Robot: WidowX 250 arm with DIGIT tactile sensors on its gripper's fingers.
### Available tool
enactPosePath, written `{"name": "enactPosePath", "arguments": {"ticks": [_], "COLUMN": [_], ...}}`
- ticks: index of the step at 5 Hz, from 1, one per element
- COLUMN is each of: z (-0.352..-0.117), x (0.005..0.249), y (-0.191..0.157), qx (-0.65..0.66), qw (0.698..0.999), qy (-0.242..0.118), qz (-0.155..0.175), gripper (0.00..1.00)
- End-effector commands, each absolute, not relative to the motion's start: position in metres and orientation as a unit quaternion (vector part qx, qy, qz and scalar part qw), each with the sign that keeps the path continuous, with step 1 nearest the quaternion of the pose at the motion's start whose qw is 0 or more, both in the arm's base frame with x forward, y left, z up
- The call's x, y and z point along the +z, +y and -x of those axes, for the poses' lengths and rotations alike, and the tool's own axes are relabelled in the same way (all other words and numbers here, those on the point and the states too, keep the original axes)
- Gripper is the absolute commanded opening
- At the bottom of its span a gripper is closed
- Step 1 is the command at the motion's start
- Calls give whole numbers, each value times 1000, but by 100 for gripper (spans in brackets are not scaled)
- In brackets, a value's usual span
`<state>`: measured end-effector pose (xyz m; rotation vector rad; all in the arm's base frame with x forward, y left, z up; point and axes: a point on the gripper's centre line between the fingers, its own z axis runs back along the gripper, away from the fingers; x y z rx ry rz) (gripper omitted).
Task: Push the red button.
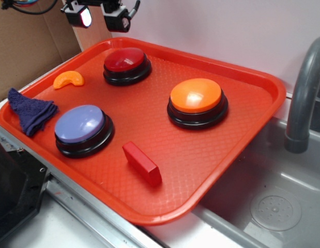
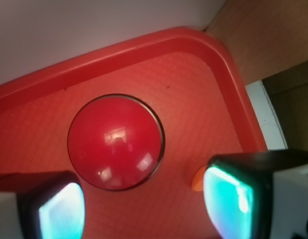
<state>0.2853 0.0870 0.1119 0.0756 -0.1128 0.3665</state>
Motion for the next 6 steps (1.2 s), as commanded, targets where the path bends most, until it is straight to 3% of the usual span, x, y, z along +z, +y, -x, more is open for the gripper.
{"name": "enactPosePath", "arguments": {"ticks": [1,6], "z": [-291,-278], "x": [151,172], "y": [89,85], "qx": [180,175], "qw": [977,976], "qy": [-109,-124], "qz": [-40,-42], "gripper": [100,100]}}
